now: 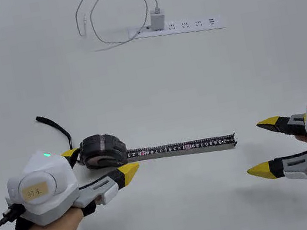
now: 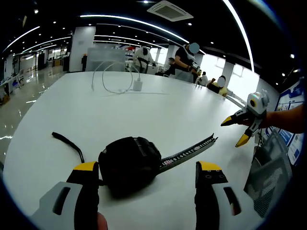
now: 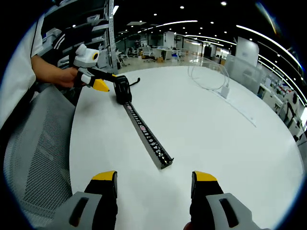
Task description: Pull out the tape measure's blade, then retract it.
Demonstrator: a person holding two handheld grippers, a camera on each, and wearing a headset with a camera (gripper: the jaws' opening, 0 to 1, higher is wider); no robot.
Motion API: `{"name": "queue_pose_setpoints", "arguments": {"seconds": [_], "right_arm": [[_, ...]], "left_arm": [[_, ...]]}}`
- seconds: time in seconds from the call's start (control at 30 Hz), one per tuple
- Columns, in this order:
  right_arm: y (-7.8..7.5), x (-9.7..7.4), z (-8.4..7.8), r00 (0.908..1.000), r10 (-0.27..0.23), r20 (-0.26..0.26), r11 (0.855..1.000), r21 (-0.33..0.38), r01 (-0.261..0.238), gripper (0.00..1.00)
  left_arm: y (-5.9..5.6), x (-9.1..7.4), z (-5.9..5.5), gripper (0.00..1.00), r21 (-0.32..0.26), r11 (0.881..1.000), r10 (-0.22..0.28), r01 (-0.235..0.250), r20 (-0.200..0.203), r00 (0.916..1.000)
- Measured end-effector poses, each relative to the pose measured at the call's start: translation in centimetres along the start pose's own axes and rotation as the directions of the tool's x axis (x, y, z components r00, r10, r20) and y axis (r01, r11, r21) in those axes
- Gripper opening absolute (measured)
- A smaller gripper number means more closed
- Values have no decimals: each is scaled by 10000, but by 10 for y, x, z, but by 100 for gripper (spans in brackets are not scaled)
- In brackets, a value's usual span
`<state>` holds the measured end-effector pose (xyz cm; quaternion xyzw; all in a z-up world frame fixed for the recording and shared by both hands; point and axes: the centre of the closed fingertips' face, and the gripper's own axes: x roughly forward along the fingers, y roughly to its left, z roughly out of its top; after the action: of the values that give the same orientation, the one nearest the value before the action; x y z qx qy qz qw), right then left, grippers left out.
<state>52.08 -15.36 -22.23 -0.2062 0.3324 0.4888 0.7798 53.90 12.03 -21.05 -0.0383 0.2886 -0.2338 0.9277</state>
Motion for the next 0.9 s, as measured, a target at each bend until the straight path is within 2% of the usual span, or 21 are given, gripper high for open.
{"name": "queue_pose_setpoints", "arguments": {"seconds": [0.43,0.9], "right_arm": [[-11,11,-1,9964,564,-625,9942,-879,-618,52],[-19,25,1,9877,1058,-1153,9795,-1593,-1235,45]], "left_arm": [[4,5,0,79,-290,9989,362,-360,62,9993],[11,11,0,76,-560,9949,845,-840,57,9964]]}}
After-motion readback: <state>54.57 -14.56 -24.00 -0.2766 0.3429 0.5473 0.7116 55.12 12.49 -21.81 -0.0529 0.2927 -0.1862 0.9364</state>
